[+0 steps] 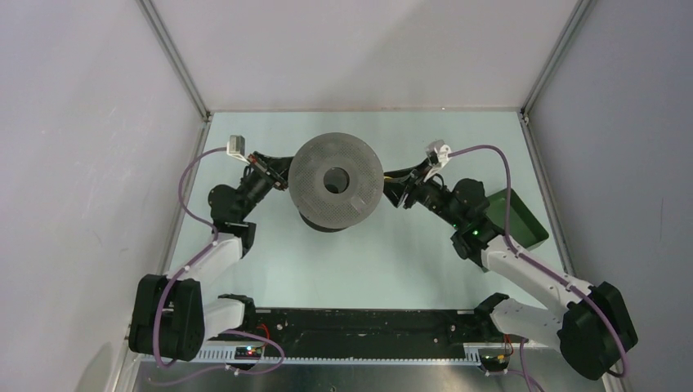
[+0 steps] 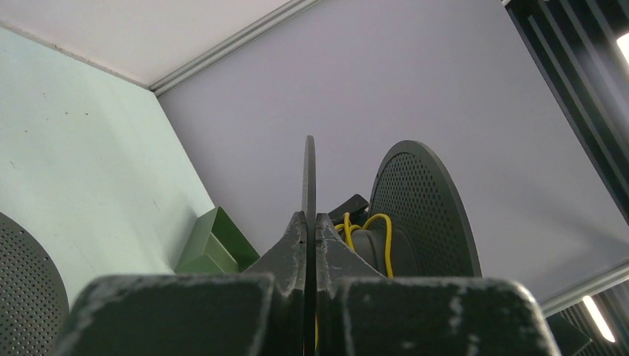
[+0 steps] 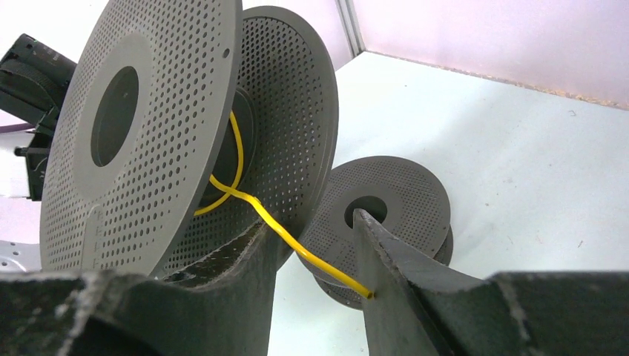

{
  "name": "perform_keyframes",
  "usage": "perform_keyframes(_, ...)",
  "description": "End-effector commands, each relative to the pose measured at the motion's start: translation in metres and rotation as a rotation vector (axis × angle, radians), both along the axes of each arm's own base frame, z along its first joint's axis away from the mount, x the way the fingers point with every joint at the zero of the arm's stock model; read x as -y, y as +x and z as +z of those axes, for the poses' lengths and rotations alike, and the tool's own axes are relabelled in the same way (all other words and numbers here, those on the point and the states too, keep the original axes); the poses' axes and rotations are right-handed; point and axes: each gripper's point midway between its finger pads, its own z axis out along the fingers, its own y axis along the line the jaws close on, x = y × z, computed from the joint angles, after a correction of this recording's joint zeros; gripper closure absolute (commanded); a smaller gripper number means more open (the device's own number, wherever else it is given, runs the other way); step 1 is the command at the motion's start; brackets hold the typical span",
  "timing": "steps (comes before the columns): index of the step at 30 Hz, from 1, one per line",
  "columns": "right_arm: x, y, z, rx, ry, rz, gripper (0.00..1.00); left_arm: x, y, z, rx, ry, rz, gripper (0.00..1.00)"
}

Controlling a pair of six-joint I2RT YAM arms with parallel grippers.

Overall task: Wrap the cables
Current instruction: Wrap the cable around the cable reel.

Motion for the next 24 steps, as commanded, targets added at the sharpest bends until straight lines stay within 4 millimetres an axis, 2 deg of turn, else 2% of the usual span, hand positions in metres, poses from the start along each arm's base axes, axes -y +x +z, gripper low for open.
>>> perform_keyframes(1, 0.007, -0.01, 0.008, 0.015, 0.02, 0.018, 0.54, -0.001, -0.009, 0.042, 0.149, -0.025, -0.007, 1.0)
perform_keyframes(8, 0.023, -0.021, 0.013, 0.041, -0.006, 0.031, 0.5, -0.001, -0.01, 0.044, 0.151, -0.022, -0.022, 1.0)
perform_keyframes(17, 0.035, -0.031, 0.006, 0.096, -0.106, 0.051, 0.44, 0.0, -0.011, 0.046, 0.155, -0.018, -0.034, 1.0)
perform_keyframes(24, 0.045, -0.042, 0.015, 0.23, -0.182, 0.06, 0.42, 0.001, -0.012, 0.047, 0.154, -0.019, -0.044, 1.0)
